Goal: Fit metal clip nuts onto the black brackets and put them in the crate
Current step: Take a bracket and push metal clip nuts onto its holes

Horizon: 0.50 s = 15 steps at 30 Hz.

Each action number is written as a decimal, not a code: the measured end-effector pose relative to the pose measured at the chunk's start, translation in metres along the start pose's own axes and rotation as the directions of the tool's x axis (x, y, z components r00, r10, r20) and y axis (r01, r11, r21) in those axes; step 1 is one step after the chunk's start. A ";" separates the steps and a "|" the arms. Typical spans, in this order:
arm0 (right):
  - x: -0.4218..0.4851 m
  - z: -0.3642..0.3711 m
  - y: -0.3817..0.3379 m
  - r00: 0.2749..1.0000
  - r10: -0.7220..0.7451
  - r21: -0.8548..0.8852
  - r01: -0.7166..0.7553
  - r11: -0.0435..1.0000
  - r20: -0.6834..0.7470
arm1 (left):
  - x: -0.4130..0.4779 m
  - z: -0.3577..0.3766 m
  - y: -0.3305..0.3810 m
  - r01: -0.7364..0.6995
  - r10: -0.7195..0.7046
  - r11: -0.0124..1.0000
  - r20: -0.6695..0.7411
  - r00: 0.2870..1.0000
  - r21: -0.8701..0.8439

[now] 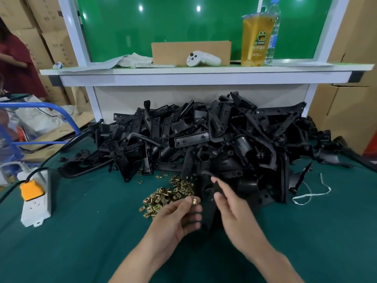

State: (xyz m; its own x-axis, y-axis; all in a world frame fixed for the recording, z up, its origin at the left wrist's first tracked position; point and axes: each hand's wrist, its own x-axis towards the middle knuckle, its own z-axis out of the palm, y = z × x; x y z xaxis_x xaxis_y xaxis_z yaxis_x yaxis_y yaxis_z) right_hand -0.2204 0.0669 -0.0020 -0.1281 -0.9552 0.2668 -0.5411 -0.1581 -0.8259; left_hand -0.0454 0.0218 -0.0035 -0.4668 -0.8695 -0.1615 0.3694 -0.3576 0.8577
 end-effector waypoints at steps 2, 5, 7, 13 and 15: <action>0.000 0.011 0.008 0.999 -0.027 -0.063 0.026 0.998 -0.021 | 0.001 -0.001 -0.001 0.035 -0.035 0.999 0.022 0.999 0.007; 0.002 0.014 0.014 0.995 -0.087 -0.122 0.080 0.989 -0.053 | 0.002 -0.003 -0.002 0.053 -0.054 0.999 0.030 0.998 0.005; 0.003 0.013 0.016 0.993 -0.095 -0.127 0.086 0.988 -0.065 | 0.002 -0.002 -0.002 0.050 -0.050 0.999 0.037 0.998 0.002; 0.002 0.013 0.021 0.989 -0.135 -0.099 0.129 0.987 -0.055 | 0.006 -0.003 -0.006 0.038 -0.038 0.999 0.019 0.999 0.001; 0.001 0.013 0.022 0.990 -0.134 -0.074 0.130 0.989 -0.049 | 0.006 -0.004 -0.007 0.025 -0.026 0.999 0.041 0.999 0.040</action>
State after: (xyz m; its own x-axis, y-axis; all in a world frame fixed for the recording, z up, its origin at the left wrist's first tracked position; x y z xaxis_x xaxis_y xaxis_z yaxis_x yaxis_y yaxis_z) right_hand -0.2220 0.0590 -0.0262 -0.0945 -0.9120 0.3990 -0.6133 -0.2624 -0.7450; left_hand -0.0477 0.0177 -0.0127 -0.5086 -0.8452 -0.1640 0.3249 -0.3648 0.8726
